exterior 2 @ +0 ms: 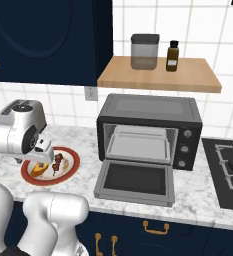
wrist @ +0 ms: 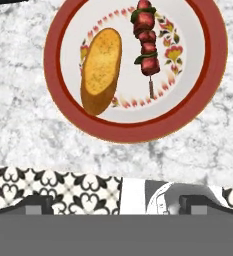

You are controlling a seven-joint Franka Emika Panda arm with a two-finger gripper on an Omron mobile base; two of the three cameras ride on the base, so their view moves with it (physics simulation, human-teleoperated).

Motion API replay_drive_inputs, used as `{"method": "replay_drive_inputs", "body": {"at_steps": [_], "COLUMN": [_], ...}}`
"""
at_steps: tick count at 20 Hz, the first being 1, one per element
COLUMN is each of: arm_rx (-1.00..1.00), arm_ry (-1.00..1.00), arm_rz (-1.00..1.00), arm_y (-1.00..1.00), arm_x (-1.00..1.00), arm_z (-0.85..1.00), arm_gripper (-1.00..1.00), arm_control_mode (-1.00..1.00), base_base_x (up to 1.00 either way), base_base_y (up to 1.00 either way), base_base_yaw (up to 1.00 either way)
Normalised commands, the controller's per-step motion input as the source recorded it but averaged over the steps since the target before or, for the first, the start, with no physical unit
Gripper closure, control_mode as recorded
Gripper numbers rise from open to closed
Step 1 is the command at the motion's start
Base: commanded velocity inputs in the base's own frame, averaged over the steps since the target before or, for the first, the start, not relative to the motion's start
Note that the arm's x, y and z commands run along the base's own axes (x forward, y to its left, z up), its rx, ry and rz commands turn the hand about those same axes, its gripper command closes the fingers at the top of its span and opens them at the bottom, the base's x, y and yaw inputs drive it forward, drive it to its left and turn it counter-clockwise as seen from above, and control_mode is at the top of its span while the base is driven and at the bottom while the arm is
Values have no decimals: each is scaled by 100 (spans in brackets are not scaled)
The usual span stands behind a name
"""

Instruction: Pick up the kebab skewer and baguette bread, and place them inside the toaster oven. Close the toaster oven door and start by setting the timer.

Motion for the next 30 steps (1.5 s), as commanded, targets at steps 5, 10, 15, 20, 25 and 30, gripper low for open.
{"method": "replay_drive_inputs", "body": {"at_steps": [5, 10, 15, 20, 25, 30], "arm_rx": [0, 0, 0, 0, 0, 0], "arm_ry": [0, 0, 0, 0, 0, 0], "arm_rz": [0, 0, 0, 0, 0, 0], "arm_y": [0, 1, 0, 0, 0, 0], "arm_x": [45, 54, 21, 12, 3, 19], "arm_z": [-28, -25, -28, -22, -20, -26], "arm_gripper": [-100, -100, -100, -100, -100, -100], "arm_control_mode": [-100, -100, -100, -100, -100, -100], "base_base_x": [0, 0, 0, 0, 0, 0], "base_base_y": [0, 0, 0, 0, 0, 0], "base_base_yaw": [0, 0, 0, 0, 0, 0]}}
